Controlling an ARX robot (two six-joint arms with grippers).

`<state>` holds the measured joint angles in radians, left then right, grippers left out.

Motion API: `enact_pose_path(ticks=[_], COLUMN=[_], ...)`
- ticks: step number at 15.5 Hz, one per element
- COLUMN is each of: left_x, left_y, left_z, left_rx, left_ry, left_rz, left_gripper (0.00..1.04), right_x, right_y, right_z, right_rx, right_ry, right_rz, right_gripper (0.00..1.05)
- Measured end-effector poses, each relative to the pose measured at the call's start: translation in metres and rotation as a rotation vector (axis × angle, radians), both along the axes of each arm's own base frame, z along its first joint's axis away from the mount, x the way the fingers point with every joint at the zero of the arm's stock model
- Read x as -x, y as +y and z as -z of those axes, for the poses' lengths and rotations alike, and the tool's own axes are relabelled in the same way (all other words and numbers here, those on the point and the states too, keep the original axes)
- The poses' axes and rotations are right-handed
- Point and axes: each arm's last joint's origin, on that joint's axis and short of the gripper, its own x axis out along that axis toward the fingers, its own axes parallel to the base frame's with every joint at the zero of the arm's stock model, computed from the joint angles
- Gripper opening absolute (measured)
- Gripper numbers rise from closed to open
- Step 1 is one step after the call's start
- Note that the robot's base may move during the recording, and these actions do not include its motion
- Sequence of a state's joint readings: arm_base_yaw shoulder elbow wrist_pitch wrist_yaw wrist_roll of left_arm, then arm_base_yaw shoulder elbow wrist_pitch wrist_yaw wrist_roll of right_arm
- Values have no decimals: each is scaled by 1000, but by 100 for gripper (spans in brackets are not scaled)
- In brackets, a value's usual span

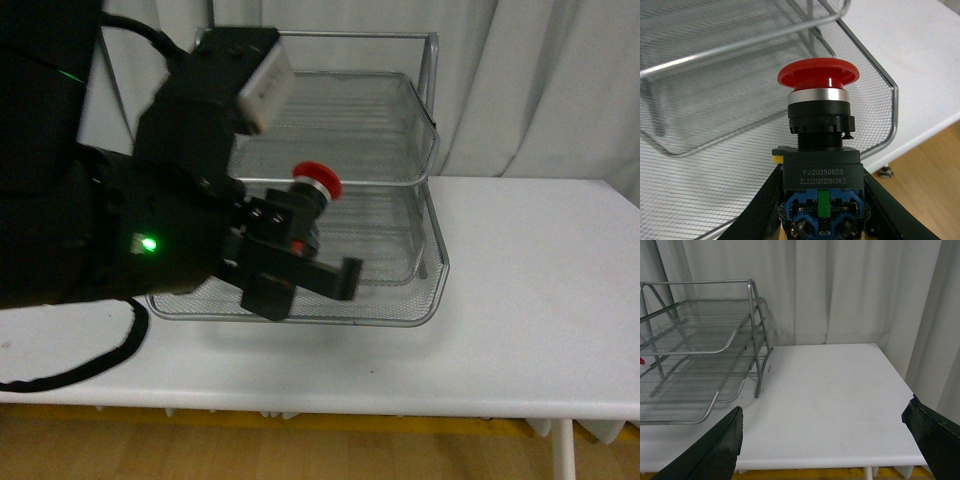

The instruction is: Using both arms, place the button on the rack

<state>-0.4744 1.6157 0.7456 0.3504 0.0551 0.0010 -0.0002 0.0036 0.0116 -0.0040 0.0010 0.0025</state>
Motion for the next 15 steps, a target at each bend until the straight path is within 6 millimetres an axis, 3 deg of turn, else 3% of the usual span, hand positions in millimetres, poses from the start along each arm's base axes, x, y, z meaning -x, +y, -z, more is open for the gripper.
enact_pose_path(ticks=[2,10,12,15], left_x=[-6,-73,-101,-125], left_y=[-5,-27,-29,-36], left_z=[7,38,37,37], left_rx=[-17,-156,-171,-182], left_ry=[28,180,201,213], left_rz=[7,-1,-34,-41], left_gripper=[36,36,36,36], right_x=[0,0,0,0], right_y=[0,0,0,0], right_z=[0,0,0,0], right_rx=[0,0,0,0], right_ry=[0,0,0,0], right_rz=[0,0,0,0], right_gripper=[98,98,98,98])
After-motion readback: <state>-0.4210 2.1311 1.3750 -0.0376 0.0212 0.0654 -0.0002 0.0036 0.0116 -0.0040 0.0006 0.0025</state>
